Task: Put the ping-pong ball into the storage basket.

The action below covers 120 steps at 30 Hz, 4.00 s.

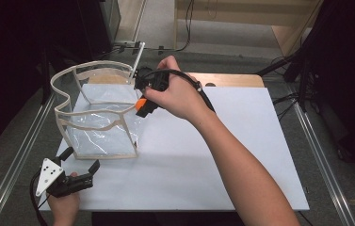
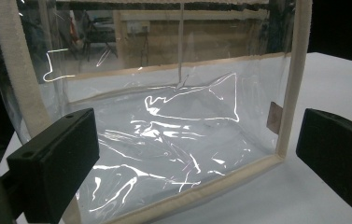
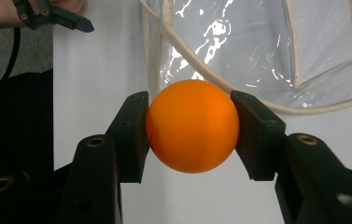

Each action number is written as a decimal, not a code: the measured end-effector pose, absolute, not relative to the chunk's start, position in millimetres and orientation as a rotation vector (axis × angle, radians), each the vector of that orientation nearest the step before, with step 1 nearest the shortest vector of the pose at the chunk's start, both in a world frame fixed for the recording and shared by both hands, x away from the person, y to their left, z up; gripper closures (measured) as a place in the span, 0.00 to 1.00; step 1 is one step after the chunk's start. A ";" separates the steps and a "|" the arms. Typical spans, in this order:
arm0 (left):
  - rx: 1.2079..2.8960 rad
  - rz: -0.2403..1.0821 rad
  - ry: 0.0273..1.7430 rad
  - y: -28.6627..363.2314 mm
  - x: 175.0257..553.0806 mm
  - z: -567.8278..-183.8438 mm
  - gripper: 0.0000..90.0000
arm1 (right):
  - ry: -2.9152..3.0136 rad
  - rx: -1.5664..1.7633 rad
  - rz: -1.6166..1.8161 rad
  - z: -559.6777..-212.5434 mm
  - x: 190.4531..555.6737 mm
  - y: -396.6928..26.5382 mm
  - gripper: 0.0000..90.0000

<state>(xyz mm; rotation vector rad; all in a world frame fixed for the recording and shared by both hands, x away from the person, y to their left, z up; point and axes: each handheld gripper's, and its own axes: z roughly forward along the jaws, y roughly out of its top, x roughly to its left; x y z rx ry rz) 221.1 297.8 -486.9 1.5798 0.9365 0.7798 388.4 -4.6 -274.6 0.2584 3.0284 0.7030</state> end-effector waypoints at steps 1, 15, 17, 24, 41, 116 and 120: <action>1.581 0.780 0.935 297.9 221.2 -486.9 0.00 | 3.030 0.262 0.699 -273.9 388.5 -3.7 0.53; 1.577 0.777 0.938 298.1 221.3 -486.9 0.00 | 3.019 0.257 0.724 -263.1 393.9 6.5 0.53; 1.581 0.778 0.937 298.4 221.2 -486.8 0.00 | 3.020 0.254 0.727 -262.6 395.2 8.0 0.53; 1.579 0.776 0.938 298.6 221.3 -486.8 0.00 | 3.024 0.252 0.729 -261.5 399.2 15.7 0.53; 1.579 0.774 0.939 298.8 221.3 -486.7 0.00 | 3.017 0.316 0.735 -265.3 413.3 25.6 0.53; 1.582 0.776 0.937 297.5 221.6 -486.9 0.00 | 2.910 0.469 0.757 -304.7 394.2 -36.5 0.00; 1.584 0.778 0.936 297.6 221.6 -486.8 0.00 | 2.909 0.487 0.758 -312.0 392.4 -41.9 0.00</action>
